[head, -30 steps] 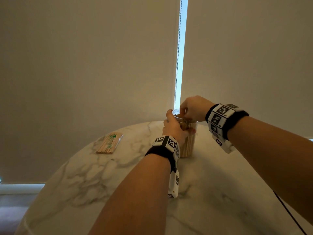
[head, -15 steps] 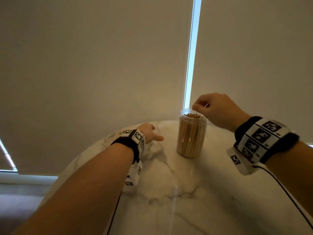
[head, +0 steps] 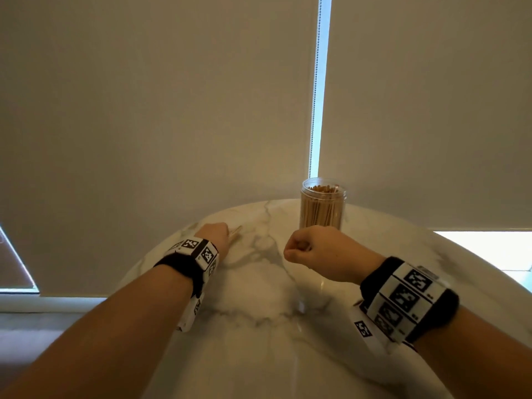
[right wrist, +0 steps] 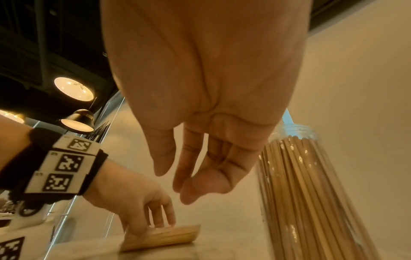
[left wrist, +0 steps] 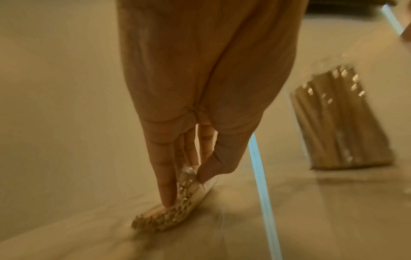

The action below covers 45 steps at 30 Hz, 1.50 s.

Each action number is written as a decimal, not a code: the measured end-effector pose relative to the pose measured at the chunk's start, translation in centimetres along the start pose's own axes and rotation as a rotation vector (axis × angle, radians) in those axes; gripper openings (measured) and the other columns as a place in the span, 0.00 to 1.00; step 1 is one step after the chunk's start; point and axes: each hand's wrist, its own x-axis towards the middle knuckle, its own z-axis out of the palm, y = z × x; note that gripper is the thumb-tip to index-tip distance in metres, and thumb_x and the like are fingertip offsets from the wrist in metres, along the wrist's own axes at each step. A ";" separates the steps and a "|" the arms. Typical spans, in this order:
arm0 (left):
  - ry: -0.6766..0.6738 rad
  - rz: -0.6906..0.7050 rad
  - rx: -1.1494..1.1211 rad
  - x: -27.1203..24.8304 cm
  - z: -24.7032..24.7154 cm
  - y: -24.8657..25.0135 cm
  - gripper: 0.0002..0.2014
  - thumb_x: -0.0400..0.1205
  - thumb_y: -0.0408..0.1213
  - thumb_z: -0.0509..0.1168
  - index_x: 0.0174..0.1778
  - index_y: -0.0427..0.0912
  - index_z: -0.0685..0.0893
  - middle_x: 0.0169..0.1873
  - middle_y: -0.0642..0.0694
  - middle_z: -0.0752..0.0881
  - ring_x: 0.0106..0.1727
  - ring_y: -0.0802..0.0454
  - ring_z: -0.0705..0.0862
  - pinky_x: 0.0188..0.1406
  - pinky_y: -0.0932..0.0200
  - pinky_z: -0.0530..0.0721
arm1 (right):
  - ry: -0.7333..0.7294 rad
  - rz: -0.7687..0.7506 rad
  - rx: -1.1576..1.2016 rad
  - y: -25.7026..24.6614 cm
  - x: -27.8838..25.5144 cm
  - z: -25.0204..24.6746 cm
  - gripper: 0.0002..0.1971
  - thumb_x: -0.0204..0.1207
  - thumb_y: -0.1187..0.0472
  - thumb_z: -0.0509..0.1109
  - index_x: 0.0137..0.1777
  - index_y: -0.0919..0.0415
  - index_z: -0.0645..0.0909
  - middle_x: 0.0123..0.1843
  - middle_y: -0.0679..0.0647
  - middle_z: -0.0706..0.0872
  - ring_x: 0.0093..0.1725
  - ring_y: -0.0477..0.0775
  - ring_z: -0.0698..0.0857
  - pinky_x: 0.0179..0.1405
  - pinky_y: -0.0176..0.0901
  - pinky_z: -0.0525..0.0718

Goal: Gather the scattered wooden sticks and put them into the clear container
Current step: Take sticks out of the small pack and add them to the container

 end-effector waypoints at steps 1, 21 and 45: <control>-0.008 0.020 -0.039 -1.2 -0.4 0.4 0.17 0.89 0.48 0.57 0.67 0.42 0.80 0.62 0.42 0.85 0.62 0.42 0.83 0.56 0.55 0.78 | -0.017 0.010 0.013 -0.2 -0.2 0.1 0.12 0.82 0.46 0.68 0.61 0.46 0.85 0.52 0.43 0.88 0.50 0.44 0.86 0.55 0.45 0.86; -0.197 0.297 -1.599 -11.7 -5.2 6.2 0.28 0.77 0.48 0.74 0.72 0.42 0.79 0.59 0.40 0.89 0.62 0.41 0.87 0.62 0.44 0.84 | 0.281 0.051 0.975 -1.1 -6.2 -3.2 0.08 0.80 0.63 0.73 0.54 0.68 0.85 0.49 0.63 0.92 0.49 0.64 0.91 0.55 0.66 0.90; -0.163 0.090 -1.834 -5.7 -4.3 9.2 0.14 0.86 0.34 0.64 0.67 0.37 0.79 0.52 0.40 0.92 0.55 0.43 0.91 0.59 0.41 0.87 | 0.352 -0.231 0.340 -0.4 -3.8 -2.4 0.12 0.83 0.57 0.71 0.63 0.42 0.79 0.48 0.42 0.87 0.45 0.47 0.86 0.42 0.40 0.86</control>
